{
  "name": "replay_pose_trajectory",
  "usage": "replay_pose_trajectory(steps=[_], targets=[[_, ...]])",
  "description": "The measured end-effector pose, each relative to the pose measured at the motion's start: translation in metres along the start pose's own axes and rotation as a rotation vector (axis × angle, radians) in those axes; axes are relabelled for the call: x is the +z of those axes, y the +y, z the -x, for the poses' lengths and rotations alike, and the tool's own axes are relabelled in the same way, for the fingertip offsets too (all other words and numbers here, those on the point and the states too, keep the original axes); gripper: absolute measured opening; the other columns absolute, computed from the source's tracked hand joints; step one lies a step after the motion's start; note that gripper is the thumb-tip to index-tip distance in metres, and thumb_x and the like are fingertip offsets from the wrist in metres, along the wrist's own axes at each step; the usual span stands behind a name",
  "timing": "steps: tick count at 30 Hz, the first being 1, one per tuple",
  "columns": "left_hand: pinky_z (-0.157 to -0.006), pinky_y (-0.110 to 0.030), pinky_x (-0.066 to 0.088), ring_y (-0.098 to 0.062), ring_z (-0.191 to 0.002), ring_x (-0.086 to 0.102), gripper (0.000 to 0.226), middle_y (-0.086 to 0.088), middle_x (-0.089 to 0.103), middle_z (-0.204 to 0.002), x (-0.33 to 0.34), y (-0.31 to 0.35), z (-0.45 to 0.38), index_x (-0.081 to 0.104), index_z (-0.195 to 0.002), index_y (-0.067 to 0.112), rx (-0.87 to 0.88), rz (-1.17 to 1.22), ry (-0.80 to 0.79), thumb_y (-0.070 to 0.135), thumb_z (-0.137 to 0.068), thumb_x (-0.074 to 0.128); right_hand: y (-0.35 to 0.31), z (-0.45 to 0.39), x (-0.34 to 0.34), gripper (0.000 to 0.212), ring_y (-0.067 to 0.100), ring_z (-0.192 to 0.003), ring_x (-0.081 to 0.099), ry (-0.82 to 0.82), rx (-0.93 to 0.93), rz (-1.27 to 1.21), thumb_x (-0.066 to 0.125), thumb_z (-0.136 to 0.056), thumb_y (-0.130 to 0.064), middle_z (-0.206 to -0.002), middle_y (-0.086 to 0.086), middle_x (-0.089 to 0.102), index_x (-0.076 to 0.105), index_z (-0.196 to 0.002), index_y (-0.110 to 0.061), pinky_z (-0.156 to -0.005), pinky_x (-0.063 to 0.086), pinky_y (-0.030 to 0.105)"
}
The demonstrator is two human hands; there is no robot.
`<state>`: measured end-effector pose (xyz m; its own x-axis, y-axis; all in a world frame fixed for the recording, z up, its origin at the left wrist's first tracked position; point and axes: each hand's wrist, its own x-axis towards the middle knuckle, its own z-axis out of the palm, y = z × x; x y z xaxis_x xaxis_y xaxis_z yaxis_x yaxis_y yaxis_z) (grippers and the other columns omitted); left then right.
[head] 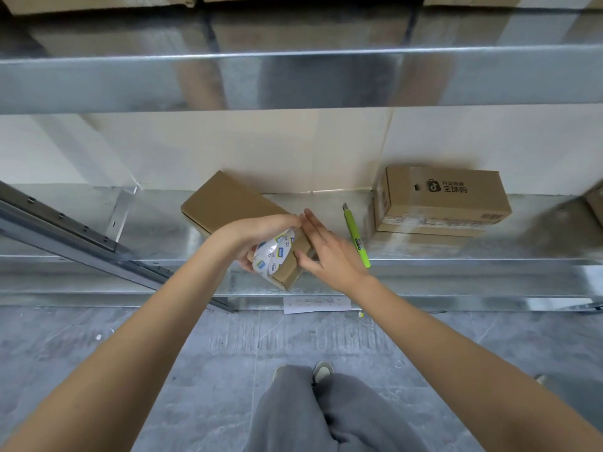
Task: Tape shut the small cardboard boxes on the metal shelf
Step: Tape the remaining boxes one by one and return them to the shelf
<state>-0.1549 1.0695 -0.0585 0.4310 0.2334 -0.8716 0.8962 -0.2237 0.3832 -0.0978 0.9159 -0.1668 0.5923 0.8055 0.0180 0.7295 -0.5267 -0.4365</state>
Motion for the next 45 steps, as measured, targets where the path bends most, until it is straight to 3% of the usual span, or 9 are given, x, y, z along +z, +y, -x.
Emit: replay_pose_trajectory(steps=[10,18,23,27,30,35,38,41,45], targets=[[-0.085,-0.053,0.049,-0.027,-0.088,0.062,0.036,-0.006,0.066,-0.094,-0.005,0.0,0.003,0.061,-0.092,0.018,-0.087,-0.021,-0.007,0.051,-0.09,0.049,0.002,-0.001,0.007,0.072,0.021,-0.121,0.055,0.028,-0.004,0.021,0.047,-0.093,-0.053,-0.161,-0.004,0.019,0.024,-0.153,-0.02,-0.082,0.046,0.031],[-0.1,-0.055,0.047,-0.031,-0.094,0.064,0.028,-0.011,0.068,-0.092,-0.012,-0.011,-0.004,0.063,-0.096,0.011,-0.05,0.27,-0.07,0.037,-0.09,0.055,0.004,0.0,-0.002,0.07,0.023,-0.134,0.04,-0.035,-0.069,0.18,0.036,-0.097,-0.055,-0.159,0.002,0.024,0.018,-0.154,-0.018,-0.103,0.037,0.04],[-0.093,-0.06,0.047,-0.031,-0.099,0.065,0.032,-0.008,0.073,-0.09,-0.017,-0.008,-0.006,0.065,-0.095,0.012,-0.06,0.225,-0.081,0.043,-0.092,0.055,0.0,-0.011,-0.017,0.06,0.025,-0.133,0.041,-0.084,-0.065,0.1,0.039,-0.099,-0.041,-0.156,0.004,0.031,0.025,-0.152,-0.015,-0.105,0.035,0.039],[-0.074,-0.042,0.056,-0.025,-0.065,0.069,0.028,-0.007,0.071,-0.079,-0.021,-0.015,-0.009,0.066,-0.081,0.011,0.01,0.242,-0.139,0.037,-0.082,0.058,0.024,-0.006,-0.027,0.047,0.032,-0.119,0.048,0.074,0.238,0.166,0.041,-0.098,-0.026,-0.136,0.014,0.048,0.04,-0.141,-0.008,-0.082,0.049,0.04],[-0.06,-0.031,0.056,-0.023,-0.058,0.063,0.021,-0.008,0.063,-0.077,-0.019,-0.014,-0.009,0.058,-0.071,0.013,0.04,0.293,-0.148,0.033,-0.077,0.059,0.041,-0.005,-0.024,0.042,0.034,-0.114,0.049,-0.065,0.428,0.28,0.044,-0.098,-0.024,-0.125,0.015,0.047,0.041,-0.136,-0.005,-0.071,0.046,0.037],[-0.052,-0.031,0.055,-0.024,-0.055,0.067,0.025,-0.009,0.068,-0.072,-0.02,-0.012,-0.005,0.066,-0.066,0.011,0.024,0.289,-0.145,0.035,-0.071,0.066,0.054,-0.011,-0.012,0.04,0.034,-0.1,0.056,-0.146,0.382,0.276,0.041,-0.095,0.0,-0.122,0.018,0.046,0.037,-0.135,0.001,-0.067,0.043,0.038],[-0.053,-0.031,0.055,-0.025,-0.056,0.068,0.03,-0.009,0.07,-0.073,-0.02,-0.011,-0.004,0.068,-0.068,0.011,0.011,0.273,-0.146,0.038,-0.054,0.071,0.051,-0.014,-0.029,0.025,0.034,-0.086,0.056,-0.095,0.452,-0.109,0.044,-0.098,-0.01,-0.109,0.022,0.055,0.05,-0.118,0.004,-0.068,0.039,0.035],[-0.056,-0.032,0.056,-0.024,-0.058,0.068,0.034,-0.008,0.07,-0.075,-0.021,-0.011,-0.007,0.067,-0.076,0.011,0.012,0.271,-0.14,0.038,-0.055,0.069,0.038,-0.016,-0.067,0.017,0.021,-0.062,0.052,-0.042,0.348,-0.416,0.053,-0.097,-0.02,-0.071,0.008,0.056,0.06,-0.084,-0.011,-0.06,0.036,0.032],[-0.059,-0.032,0.057,-0.025,-0.061,0.069,0.029,-0.009,0.07,-0.077,-0.021,-0.012,-0.008,0.066,-0.08,0.011,0.017,0.274,-0.115,0.038,-0.071,0.065,0.008,-0.024,-0.11,0.035,0.007,-0.032,0.042,-0.389,0.209,-0.388,0.052,-0.098,-0.028,-0.042,-0.004,0.053,0.055,-0.068,-0.011,-0.038,0.034,0.015]])
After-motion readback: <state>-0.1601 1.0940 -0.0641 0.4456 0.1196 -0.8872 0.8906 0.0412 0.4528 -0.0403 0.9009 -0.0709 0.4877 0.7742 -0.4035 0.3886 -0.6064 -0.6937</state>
